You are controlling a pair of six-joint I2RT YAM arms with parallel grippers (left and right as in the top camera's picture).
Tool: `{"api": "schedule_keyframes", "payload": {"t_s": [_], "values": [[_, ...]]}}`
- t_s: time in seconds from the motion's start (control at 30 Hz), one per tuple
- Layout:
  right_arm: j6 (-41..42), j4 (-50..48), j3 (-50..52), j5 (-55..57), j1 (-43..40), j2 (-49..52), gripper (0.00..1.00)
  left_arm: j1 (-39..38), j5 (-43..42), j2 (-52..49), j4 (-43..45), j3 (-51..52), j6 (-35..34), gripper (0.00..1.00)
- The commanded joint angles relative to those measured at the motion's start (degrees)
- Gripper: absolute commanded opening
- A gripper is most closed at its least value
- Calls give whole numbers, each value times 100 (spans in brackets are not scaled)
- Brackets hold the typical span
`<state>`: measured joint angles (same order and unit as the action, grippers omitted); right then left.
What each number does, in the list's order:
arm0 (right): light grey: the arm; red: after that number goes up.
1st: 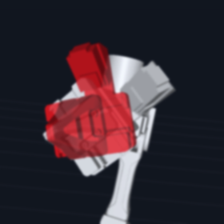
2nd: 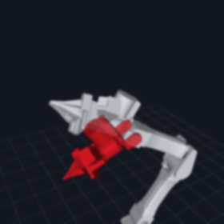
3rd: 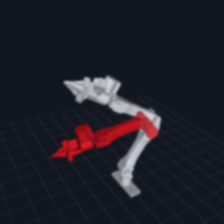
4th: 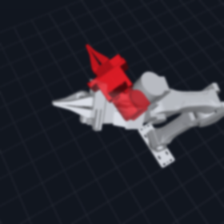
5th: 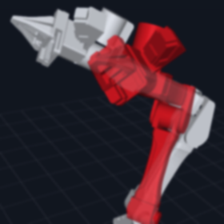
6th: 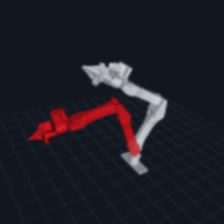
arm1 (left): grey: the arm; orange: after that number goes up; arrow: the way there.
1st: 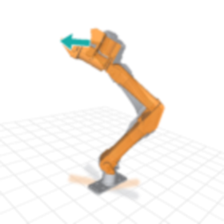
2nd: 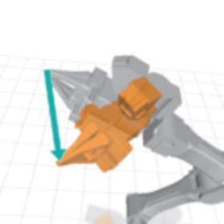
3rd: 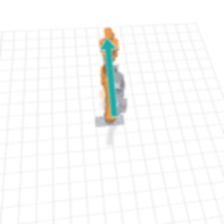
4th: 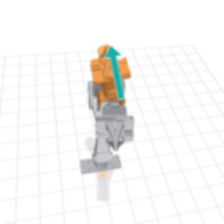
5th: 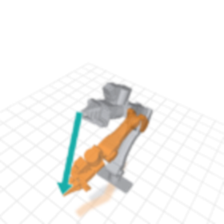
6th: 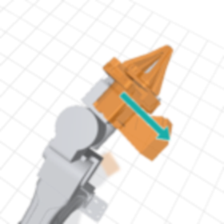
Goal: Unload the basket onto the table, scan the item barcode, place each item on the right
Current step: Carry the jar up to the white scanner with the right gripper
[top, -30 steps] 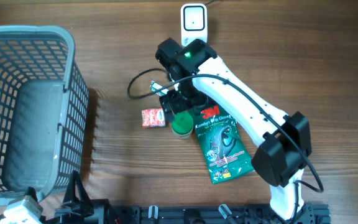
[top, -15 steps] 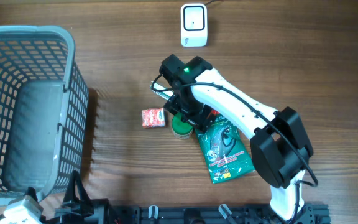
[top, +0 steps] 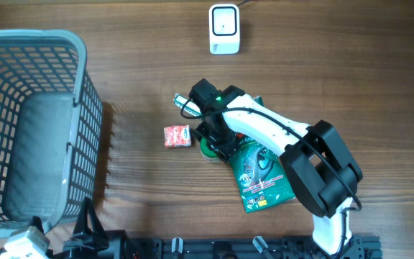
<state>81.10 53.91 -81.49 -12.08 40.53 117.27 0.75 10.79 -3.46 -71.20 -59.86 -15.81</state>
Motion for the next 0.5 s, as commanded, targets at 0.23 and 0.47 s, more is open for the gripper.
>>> {"api": "schedule_keyframes", "payload": {"t_s": [0.23, 0.47], "values": [[-2743, 496, -374, -885, -162, -72, 60, -28, -48, 48, 22, -2, -7, 100], [-5296, 2057, -846, -2949, -713, -129, 62, -28, -48, 46, 17, -4, -7, 100]]}}
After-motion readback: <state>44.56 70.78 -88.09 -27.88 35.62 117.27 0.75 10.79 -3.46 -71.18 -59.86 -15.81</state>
